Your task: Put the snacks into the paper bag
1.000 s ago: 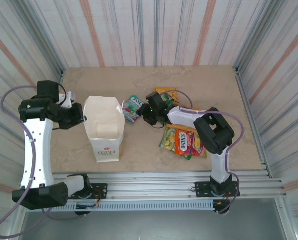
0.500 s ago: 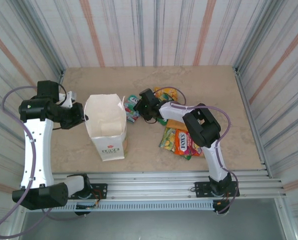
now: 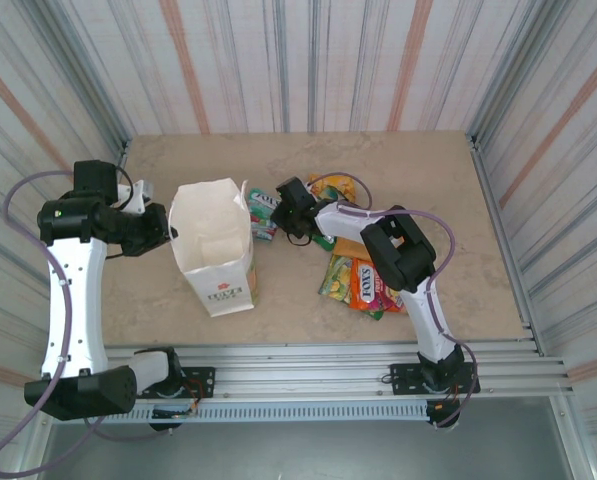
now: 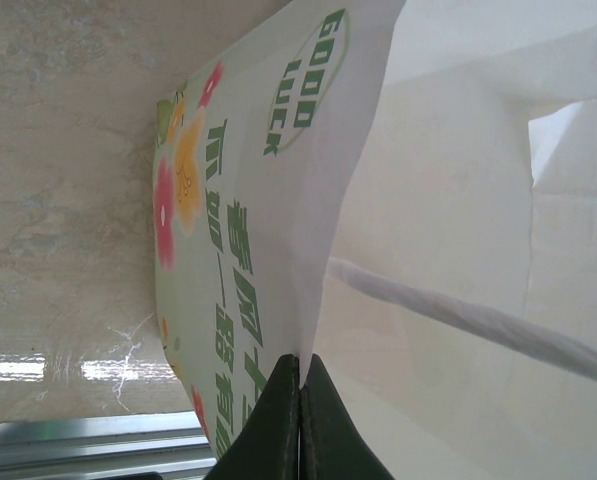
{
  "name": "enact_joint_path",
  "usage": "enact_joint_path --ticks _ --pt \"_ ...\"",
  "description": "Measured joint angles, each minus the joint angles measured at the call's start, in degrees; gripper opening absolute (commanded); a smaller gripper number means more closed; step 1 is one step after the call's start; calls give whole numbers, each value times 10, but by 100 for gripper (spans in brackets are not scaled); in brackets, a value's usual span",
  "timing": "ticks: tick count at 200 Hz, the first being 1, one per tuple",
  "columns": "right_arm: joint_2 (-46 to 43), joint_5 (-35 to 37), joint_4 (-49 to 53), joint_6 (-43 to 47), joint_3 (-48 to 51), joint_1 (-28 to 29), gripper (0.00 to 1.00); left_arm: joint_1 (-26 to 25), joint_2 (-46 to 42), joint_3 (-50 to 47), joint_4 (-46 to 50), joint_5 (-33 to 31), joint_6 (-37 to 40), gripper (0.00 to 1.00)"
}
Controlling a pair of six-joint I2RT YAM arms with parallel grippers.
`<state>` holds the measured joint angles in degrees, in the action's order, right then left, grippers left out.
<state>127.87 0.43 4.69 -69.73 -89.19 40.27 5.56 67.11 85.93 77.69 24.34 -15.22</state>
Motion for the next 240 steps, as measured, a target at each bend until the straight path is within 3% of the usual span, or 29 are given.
enact_joint_path --ticks 53,120,219,231,240 --pt "-53 27 -21 60 58 -3 0 0 0 17 -10 4 -2 0" --pt "-205 48 -29 143 101 -34 0 -3 3 36 -50 34 -26 0" --pt "-403 5 51 184 307 -137 0 -128 89 37 -163 32 -80 0" --pt "-418 -12 59 190 331 -160 11 -134 101 37 -181 38 -87 0" --pt "-426 -29 61 194 346 -177 28 -136 109 37 -193 43 -91 0"
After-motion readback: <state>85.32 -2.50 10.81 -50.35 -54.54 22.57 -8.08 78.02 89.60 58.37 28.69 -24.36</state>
